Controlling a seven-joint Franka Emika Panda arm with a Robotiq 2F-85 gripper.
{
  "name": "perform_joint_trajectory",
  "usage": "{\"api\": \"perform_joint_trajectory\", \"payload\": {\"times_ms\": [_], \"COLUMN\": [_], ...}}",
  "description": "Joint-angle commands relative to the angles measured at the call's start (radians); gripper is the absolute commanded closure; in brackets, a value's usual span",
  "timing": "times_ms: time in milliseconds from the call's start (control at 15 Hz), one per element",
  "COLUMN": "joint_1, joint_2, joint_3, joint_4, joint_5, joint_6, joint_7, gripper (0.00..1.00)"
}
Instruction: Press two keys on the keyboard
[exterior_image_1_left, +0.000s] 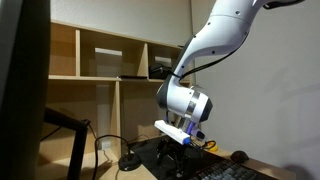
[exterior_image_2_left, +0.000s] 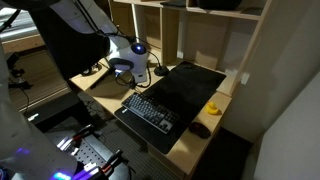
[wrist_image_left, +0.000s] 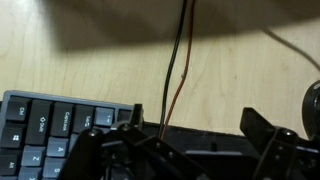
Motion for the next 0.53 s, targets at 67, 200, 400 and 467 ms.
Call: {"api": "perform_joint_trajectory", "payload": {"times_ms": [67, 200, 400, 467], "joint_1": [0.012, 0.013, 0.007, 0.001], "joint_2": [-0.001, 0.017, 0.014, 0.017], "joint_3": [-0.012, -0.017, -0.009, -0.007], "joint_4": [0.001, 0.008, 0.011, 0.018], "joint_5": [0.001, 0.001, 0.023, 0.037], "joint_6": [-0.005, 0.002, 0.008, 0.011], "joint_7": [0.002, 0.016, -0.002, -0.011], "gripper": [0.00, 0.00, 0.00, 0.00]}}
